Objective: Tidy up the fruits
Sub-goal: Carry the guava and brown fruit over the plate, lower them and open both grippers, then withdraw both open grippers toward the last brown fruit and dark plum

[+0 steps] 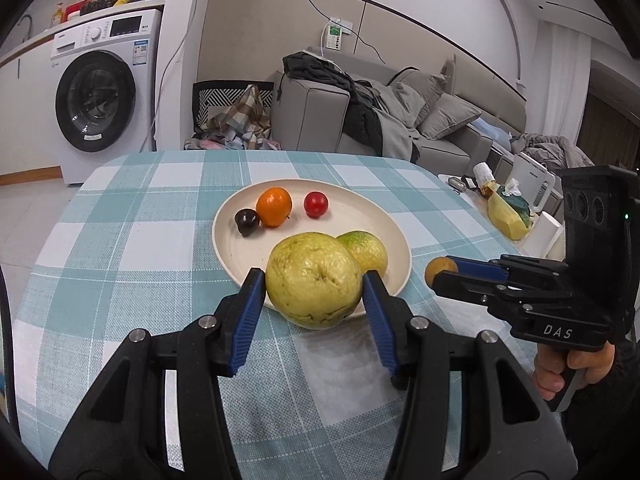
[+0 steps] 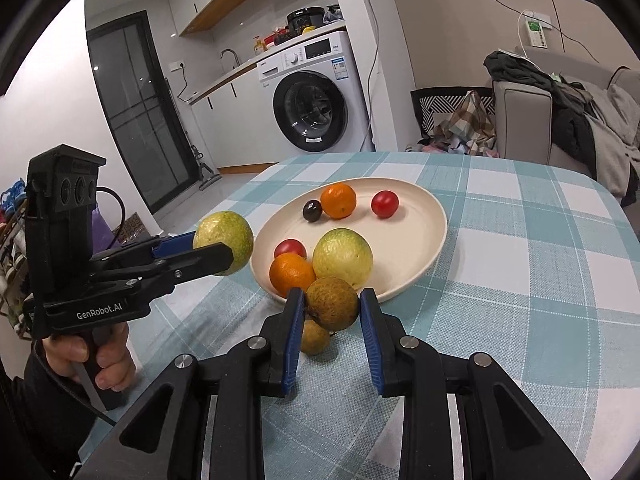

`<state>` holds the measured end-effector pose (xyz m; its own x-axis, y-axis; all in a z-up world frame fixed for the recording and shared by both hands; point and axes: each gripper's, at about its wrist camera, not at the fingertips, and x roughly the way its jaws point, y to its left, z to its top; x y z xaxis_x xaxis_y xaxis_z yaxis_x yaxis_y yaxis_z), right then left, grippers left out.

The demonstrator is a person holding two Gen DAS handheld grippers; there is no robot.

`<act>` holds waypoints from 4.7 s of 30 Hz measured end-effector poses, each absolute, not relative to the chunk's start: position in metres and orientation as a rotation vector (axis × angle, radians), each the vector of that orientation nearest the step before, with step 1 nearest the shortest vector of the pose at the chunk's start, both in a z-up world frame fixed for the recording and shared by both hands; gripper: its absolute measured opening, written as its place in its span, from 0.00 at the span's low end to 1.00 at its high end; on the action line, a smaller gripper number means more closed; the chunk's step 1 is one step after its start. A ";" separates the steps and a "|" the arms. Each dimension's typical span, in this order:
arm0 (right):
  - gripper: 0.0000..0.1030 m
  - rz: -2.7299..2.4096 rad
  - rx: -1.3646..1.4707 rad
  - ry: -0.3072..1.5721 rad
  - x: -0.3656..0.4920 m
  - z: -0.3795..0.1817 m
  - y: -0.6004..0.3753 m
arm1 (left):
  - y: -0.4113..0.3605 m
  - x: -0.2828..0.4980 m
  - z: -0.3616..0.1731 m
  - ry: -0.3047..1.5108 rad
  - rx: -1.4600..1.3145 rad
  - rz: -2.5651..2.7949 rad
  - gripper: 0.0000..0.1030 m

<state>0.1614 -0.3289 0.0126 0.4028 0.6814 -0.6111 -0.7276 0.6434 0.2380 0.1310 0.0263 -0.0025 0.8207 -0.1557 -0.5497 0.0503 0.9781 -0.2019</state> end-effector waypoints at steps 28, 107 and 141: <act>0.28 0.752 -0.020 0.703 0.192 0.014 -0.328 | 0.036 0.173 -0.012 0.591 -0.147 -0.027 0.46; 1.00 0.721 -0.166 0.731 0.183 0.007 -0.322 | 0.025 0.136 0.001 0.592 -0.116 0.041 0.99; 0.97 0.857 -0.256 0.865 0.167 -0.011 -0.304 | 0.016 0.126 -0.022 0.667 -0.107 0.021 0.99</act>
<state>0.1675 -0.3038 -0.0110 0.3498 0.5552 -0.7546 -0.7497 0.6489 0.1300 0.1261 0.0162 -0.0218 0.7856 -0.0153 -0.6186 -0.0536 0.9943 -0.0926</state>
